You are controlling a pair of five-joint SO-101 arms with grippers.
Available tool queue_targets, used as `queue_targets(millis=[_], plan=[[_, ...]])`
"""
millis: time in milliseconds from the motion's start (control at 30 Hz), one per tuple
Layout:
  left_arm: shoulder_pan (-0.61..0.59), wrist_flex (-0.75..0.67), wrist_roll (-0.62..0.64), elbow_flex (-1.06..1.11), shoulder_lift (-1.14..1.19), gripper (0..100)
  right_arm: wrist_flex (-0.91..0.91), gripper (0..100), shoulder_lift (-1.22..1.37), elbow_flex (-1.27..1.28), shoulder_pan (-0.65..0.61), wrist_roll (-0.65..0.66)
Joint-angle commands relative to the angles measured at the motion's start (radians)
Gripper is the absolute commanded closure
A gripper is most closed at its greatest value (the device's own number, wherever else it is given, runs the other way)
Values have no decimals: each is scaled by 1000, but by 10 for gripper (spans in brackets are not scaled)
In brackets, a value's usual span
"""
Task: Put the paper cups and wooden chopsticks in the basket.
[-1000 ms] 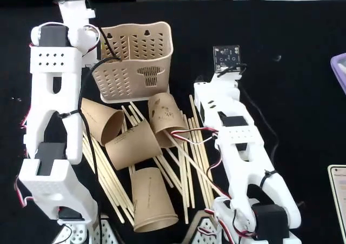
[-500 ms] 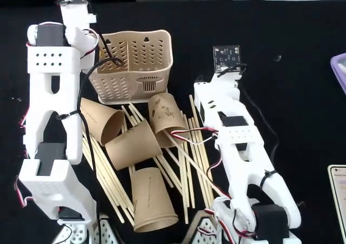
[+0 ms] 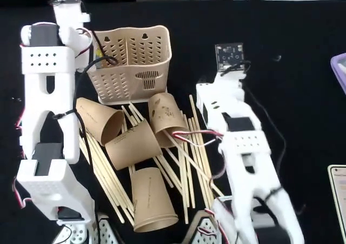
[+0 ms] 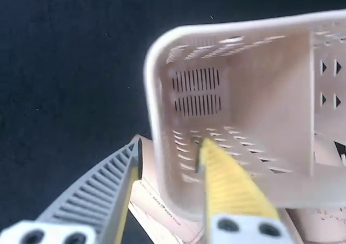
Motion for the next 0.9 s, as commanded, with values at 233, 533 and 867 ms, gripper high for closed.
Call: queue_targets(millis=[233, 533, 867], plan=[[-8, -74, 112, -54, -255, 782, 64, 819, -440, 42, 9, -3], [-8, 31, 106, -42, -566, 784, 382, 818, -515, 51, -26, 212], [-217, -15, 104, 582, -738, 784, 414, 779, -516, 246, -253, 376]])
